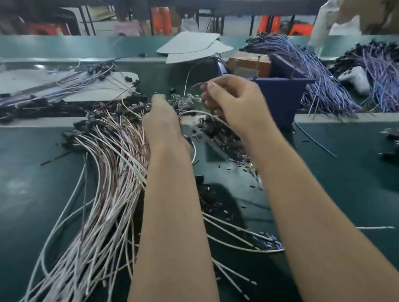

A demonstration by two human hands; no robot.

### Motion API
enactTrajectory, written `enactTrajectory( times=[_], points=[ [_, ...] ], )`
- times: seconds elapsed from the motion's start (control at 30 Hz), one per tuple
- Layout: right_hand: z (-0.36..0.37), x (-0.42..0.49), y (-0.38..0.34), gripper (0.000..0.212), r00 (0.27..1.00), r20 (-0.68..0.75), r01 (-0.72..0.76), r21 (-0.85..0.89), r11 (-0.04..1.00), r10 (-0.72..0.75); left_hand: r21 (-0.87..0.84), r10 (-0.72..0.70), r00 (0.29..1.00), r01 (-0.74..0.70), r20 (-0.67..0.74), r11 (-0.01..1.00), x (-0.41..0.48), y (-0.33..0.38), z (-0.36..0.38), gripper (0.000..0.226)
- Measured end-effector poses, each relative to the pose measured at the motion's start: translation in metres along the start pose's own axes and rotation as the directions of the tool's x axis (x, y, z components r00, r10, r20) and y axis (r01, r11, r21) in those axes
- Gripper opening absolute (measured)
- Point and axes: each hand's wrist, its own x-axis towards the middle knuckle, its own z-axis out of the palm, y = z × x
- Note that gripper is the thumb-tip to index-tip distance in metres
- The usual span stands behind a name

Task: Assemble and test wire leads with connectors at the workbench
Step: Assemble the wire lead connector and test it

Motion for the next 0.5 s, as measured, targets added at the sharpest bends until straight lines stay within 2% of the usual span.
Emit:
enactTrajectory(
  times=[0.1, 0.17, 0.23, 0.33, 0.43, 0.5],
  points=[
    [-0.036, -0.008, 0.001, 0.015, 0.995, 0.097, -0.019, -0.122, 0.992, 0.031, -0.04, -0.099, 0.974, 0.109, 0.202, 0.993, -0.014, -0.011, 0.025, 0.03],
    [-0.055, -0.014, 0.005, 0.015, 0.993, 0.107, -0.025, -0.256, 0.966, 0.054, -0.054, -0.11, 0.972, 0.124, 0.21, 0.991, -0.027, -0.02, 0.04, 0.027],
    [-0.072, -0.018, 0.011, 0.017, 0.994, 0.076, -0.058, -0.288, 0.956, 0.083, -0.182, -0.131, 0.974, 0.165, 0.187, 0.969, -0.032, -0.03, 0.052, 0.017],
    [-0.097, -0.023, 0.02, 0.018, 0.987, 0.069, -0.105, -0.398, 0.911, 0.144, -0.39, -0.182, 0.949, 0.274, 0.257, 0.879, -0.041, -0.043, 0.063, 0.022],
    [-0.12, -0.024, 0.029, 0.016, 0.965, 0.105, -0.138, -0.571, 0.809, 0.239, -0.26, -0.113, 0.956, 0.186, 0.272, 0.948, -0.046, -0.053, 0.074, 0.024],
    [-0.127, -0.023, 0.033, 0.017, 0.967, 0.104, -0.153, -0.5, 0.853, 0.234, -0.063, 0.018, 0.954, 0.001, 0.301, 0.998, -0.052, -0.056, 0.081, 0.026]
  ],
)
